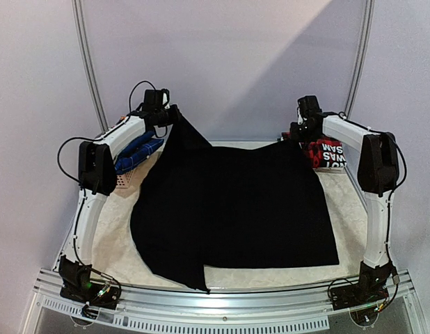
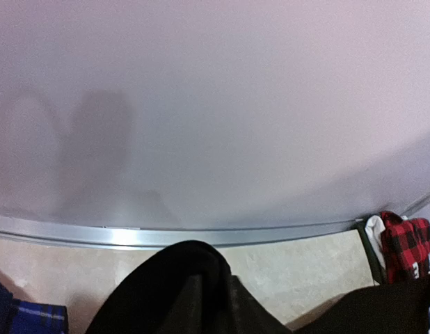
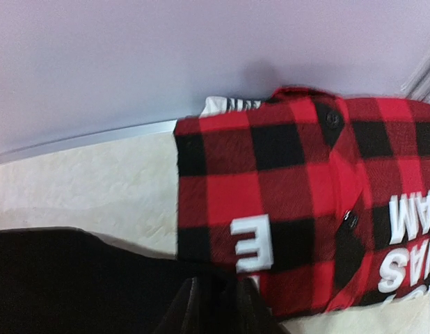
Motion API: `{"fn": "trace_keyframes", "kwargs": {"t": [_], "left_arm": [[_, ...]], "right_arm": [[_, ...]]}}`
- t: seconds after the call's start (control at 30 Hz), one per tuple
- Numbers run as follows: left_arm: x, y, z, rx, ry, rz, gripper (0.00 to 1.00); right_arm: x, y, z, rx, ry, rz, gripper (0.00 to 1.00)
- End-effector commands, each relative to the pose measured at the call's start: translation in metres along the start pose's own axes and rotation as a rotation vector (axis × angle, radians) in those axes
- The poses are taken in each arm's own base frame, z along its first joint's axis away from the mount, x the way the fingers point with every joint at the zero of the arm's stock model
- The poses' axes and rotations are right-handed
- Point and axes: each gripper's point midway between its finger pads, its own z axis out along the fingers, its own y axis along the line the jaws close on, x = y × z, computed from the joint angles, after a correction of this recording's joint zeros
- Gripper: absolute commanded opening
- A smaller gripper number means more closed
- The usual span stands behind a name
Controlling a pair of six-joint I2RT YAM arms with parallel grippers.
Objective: Fold and stack the mixed laundry pile
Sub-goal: Flatten out the crumpled T-shirt at the center of the board.
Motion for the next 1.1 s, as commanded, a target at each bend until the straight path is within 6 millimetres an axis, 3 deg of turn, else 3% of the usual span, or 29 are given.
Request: {"fn": "trace_keyframes", "kwargs": {"t": [0.0,0.13,0.23,0.37,0.53,0.6,0.63,0.8,1.07], "left_arm": [[-0.007,0.039,0.023,0.005,-0.053,-0.254,0.34],[-0.009,0.025,0.018,0.050,-0.041,-0.217,0.79],[-0.014,0.012,0.005,0.086,-0.029,-0.188,0.89],[-0.024,-0.017,-0.024,0.133,-0.023,-0.137,0.90],[-0.018,-0.047,-0.066,0.153,0.012,-0.092,0.90],[0.001,-0.045,-0.081,0.127,0.046,-0.088,0.90],[-0.004,-0.051,-0.098,0.132,0.030,-0.080,0.90],[0.031,-0.056,-0.145,0.090,0.096,-0.017,0.88],[0.109,-0.037,-0.216,-0.029,0.212,0.095,0.85]], "right_arm": [[-0.032,-0.022,0.016,0.020,-0.065,0.125,0.31],[-0.056,-0.020,0.007,0.009,-0.109,0.133,0.50],[-0.073,-0.017,-0.010,-0.007,-0.145,0.122,0.51],[-0.078,-0.012,-0.031,-0.046,-0.146,0.104,0.53],[-0.058,-0.012,-0.052,-0.081,-0.117,0.096,0.57],[-0.046,-0.012,-0.060,-0.090,-0.104,0.093,0.58],[-0.039,-0.013,-0.062,-0.092,-0.091,0.091,0.59],[-0.010,-0.005,-0.092,-0.127,-0.068,0.083,0.64],[0.045,0.004,-0.122,-0.175,-0.022,0.063,0.68]]}}
